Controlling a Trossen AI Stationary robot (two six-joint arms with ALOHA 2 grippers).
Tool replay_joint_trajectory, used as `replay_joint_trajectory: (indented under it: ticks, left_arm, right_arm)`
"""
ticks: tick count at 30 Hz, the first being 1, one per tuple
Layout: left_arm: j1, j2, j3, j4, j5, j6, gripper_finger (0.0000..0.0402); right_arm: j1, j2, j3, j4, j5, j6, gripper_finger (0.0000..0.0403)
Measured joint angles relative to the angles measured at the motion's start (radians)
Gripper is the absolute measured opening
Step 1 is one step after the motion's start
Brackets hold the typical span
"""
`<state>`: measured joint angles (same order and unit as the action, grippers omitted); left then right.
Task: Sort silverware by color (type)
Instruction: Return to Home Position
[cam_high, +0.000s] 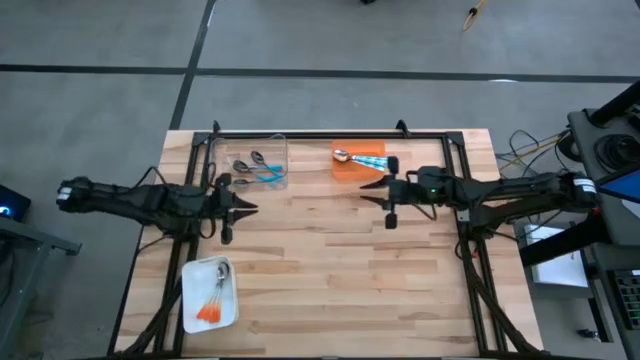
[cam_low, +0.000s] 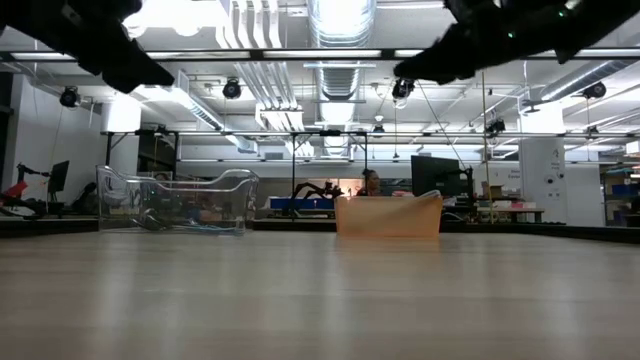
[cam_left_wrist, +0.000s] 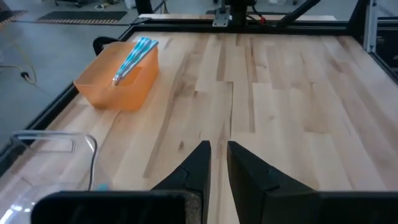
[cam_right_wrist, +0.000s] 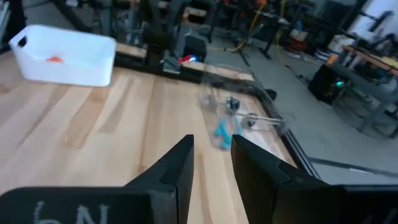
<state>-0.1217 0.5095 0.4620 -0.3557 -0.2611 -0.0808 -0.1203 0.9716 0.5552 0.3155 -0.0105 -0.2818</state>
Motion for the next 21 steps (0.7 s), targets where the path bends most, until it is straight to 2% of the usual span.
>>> replay_joint_trajectory:
  ticks: [12, 21]
  left_arm:
    - [0.037, -0.239, -0.066, 0.005, 0.012, 0.012, 0.0035]
    - [0.037, -0.344, -0.119, 0.024, -0.002, -0.039, 0.0035]
  right_arm:
    - [-0.075, -0.270, -0.246, 0.027, 0.010, 0.097, 0.0098]
    - [-0.103, -0.439, -0.399, 0.087, 0.011, 0.173, 0.0098]
